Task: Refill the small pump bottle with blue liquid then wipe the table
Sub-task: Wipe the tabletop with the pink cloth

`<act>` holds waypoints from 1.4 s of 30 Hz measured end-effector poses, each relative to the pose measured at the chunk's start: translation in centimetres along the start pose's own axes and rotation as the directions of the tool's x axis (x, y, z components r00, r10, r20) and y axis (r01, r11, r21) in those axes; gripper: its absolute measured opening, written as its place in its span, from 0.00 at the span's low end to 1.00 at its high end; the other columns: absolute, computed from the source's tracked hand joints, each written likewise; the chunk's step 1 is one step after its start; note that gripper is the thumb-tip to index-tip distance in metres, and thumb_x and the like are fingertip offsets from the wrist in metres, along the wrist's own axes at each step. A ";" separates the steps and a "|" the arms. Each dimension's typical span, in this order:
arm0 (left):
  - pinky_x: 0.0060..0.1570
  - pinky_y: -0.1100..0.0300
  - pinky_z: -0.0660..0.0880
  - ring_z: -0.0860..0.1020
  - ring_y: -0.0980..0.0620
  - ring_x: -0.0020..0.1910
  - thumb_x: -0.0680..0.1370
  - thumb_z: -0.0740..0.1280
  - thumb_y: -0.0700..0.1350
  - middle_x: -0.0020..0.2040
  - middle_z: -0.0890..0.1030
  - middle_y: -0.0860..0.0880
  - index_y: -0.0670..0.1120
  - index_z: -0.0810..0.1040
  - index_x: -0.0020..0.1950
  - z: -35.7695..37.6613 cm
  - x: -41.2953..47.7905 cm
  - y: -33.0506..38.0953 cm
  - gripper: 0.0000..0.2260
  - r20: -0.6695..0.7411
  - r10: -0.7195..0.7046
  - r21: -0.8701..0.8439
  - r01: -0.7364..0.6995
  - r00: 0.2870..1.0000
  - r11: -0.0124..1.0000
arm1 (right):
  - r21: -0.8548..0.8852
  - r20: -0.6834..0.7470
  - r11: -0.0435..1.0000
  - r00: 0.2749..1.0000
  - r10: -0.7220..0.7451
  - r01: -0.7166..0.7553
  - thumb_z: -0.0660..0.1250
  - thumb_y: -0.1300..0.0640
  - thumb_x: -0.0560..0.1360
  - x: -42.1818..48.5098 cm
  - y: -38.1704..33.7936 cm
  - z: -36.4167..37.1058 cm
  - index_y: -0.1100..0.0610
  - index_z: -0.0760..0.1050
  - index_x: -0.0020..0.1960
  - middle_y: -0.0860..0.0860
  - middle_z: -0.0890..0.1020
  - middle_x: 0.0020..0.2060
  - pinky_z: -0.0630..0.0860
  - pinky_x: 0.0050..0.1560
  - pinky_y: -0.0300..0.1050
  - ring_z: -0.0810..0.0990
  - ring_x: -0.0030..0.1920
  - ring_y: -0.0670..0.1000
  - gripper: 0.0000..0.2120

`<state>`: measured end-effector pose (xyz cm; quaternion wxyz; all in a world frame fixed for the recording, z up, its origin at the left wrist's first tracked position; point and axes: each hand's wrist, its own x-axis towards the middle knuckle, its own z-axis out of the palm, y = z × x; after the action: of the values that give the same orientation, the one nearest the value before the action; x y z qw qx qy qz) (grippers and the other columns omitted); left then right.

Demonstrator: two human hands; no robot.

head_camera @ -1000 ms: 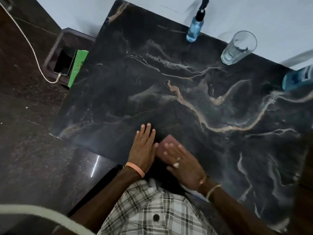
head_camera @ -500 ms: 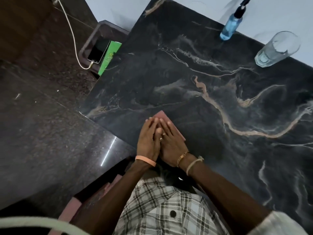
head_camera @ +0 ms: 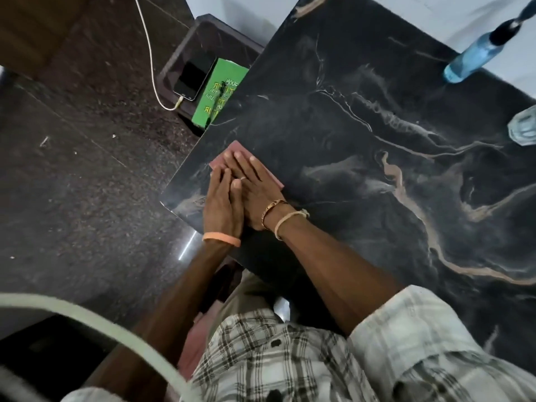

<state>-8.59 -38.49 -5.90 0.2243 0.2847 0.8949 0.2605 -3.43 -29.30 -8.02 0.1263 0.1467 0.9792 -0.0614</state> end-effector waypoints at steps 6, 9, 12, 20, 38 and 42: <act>0.54 0.49 0.74 0.79 0.41 0.55 0.83 0.53 0.56 0.54 0.81 0.41 0.45 0.81 0.56 0.5 -4.5 1.3 0.21 0.387 0.144 0.359 -0.292 0.911 0.887 | 0.205 -0.006 0.978 0.999 -0.046 0.046 0.51 0.40 0.82 -14.1 1.0 4.4 0.58 0.48 0.80 0.58 0.48 0.79 0.50 0.77 0.58 0.43 0.79 0.58 0.34; 0.52 0.54 0.72 0.79 0.46 0.51 0.84 0.55 0.57 0.49 0.82 0.46 0.47 0.81 0.48 2.1 -8.3 1.4 0.20 0.645 0.253 0.203 -0.481 0.721 0.853 | 0.223 0.038 0.974 0.998 0.041 -0.048 0.56 0.36 0.80 -26.2 2.9 7.3 0.56 0.52 0.80 0.55 0.53 0.79 0.59 0.74 0.60 0.51 0.79 0.57 0.37; 0.58 0.55 0.72 0.78 0.49 0.54 0.83 0.59 0.55 0.54 0.82 0.50 0.48 0.84 0.54 3.2 -10.1 2.0 0.16 0.657 0.419 0.030 -0.577 0.627 0.816 | 0.215 0.093 0.927 0.951 0.294 -0.308 0.58 0.33 0.78 -31.3 3.9 7.8 0.59 0.54 0.79 0.58 0.55 0.79 0.58 0.74 0.63 0.55 0.78 0.61 0.41; 0.76 0.52 0.58 0.65 0.40 0.75 0.83 0.63 0.41 0.74 0.69 0.37 0.36 0.73 0.70 2.2 -4.3 1.0 0.17 0.045 0.122 0.043 -0.123 0.992 0.991 | 0.203 0.005 0.881 0.900 0.435 -0.427 0.45 0.35 0.79 -10.1 2.7 2.7 0.61 0.43 0.80 0.62 0.45 0.79 0.43 0.77 0.59 0.41 0.79 0.61 0.40; 0.78 0.59 0.51 0.58 0.48 0.79 0.84 0.61 0.44 0.77 0.65 0.44 0.40 0.67 0.76 9.9 -16.7 5.8 0.21 0.394 0.448 -0.022 -0.479 0.802 0.878 | 0.296 0.239 0.152 0.227 0.944 -0.943 0.48 0.34 0.77 -35.2 3.4 8.1 0.67 0.55 0.77 0.67 0.54 0.77 0.52 0.71 0.71 0.53 0.77 0.67 0.43; 0.73 0.62 0.59 0.68 0.49 0.75 0.83 0.63 0.42 0.73 0.72 0.45 0.41 0.72 0.73 8.2 -15.7 5.5 0.18 0.344 0.377 -0.115 -0.359 0.860 0.926 | 0.330 0.141 0.560 0.626 0.767 -0.760 0.49 0.35 0.77 -29.0 -2.5 7.6 0.64 0.53 0.78 0.65 0.53 0.77 0.45 0.74 0.68 0.48 0.78 0.65 0.41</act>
<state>9.59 -41.69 -4.92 0.3371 0.4876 0.7612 0.2630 24.42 -40.74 -7.45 0.1023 0.5766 0.7911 -0.1766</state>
